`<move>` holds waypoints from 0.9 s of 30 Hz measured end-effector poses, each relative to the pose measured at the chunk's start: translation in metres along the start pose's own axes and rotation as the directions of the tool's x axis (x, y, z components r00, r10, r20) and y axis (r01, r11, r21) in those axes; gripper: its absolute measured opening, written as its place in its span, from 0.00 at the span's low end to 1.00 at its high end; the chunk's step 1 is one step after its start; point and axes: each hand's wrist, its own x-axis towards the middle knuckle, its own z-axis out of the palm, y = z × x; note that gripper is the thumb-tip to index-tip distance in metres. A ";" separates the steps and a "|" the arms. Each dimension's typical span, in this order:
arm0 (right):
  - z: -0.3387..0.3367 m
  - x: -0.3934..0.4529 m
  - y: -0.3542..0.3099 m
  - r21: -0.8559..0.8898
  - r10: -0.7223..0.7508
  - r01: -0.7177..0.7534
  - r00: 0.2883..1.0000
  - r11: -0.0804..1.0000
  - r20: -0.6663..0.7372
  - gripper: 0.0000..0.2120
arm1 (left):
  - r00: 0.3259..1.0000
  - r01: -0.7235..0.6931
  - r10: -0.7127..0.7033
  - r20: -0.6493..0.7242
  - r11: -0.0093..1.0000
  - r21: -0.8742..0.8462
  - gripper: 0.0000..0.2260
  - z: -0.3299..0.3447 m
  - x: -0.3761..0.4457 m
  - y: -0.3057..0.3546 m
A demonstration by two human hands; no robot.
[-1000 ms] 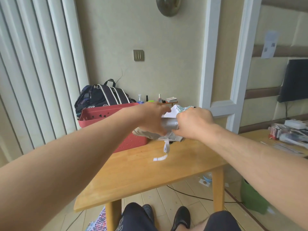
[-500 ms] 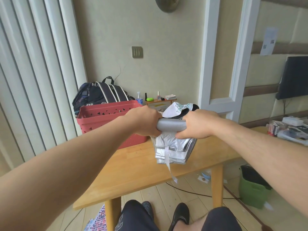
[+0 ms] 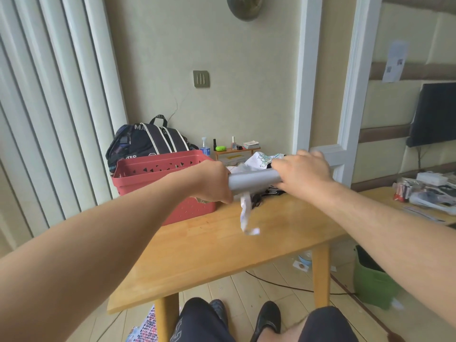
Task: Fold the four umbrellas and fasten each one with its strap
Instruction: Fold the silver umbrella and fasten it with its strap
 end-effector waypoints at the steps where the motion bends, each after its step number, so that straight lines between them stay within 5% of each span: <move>1: 0.003 -0.004 0.002 0.036 0.006 -0.007 1.000 0.999 0.013 0.11 | 0.999 0.001 0.000 0.036 1.000 -0.020 0.12 0.002 -0.001 -0.002; 5: 0.012 -0.010 -0.003 0.141 -0.056 0.042 0.994 0.989 0.098 0.07 | 0.995 -0.023 0.024 0.100 1.000 -0.016 0.14 0.008 0.000 -0.007; 14: 0.006 -0.012 -0.006 0.100 -0.071 0.054 0.981 0.994 0.180 0.06 | 0.992 -0.126 0.127 -0.012 0.992 0.032 0.17 0.012 0.000 -0.023; 18: 0.000 -0.012 -0.015 0.077 -0.051 0.031 0.961 0.997 0.272 0.04 | 0.986 -0.142 0.158 -0.044 0.958 0.250 0.30 0.013 0.003 -0.019; 20: -0.003 -0.009 -0.024 0.102 -0.050 0.020 0.951 0.995 0.304 0.03 | 0.962 -0.207 0.238 -0.131 0.955 0.213 0.33 0.011 0.005 -0.004; 23: -0.008 -0.006 -0.033 0.186 -0.043 -0.027 0.931 0.982 0.363 0.05 | 0.939 -0.293 0.322 -0.121 0.933 0.207 0.23 0.015 0.009 0.017; 27: -0.016 -0.008 -0.021 0.322 -0.057 -0.111 0.882 0.940 0.468 0.09 | 0.969 -0.174 0.212 -0.128 0.950 0.258 0.12 0.018 0.007 -0.005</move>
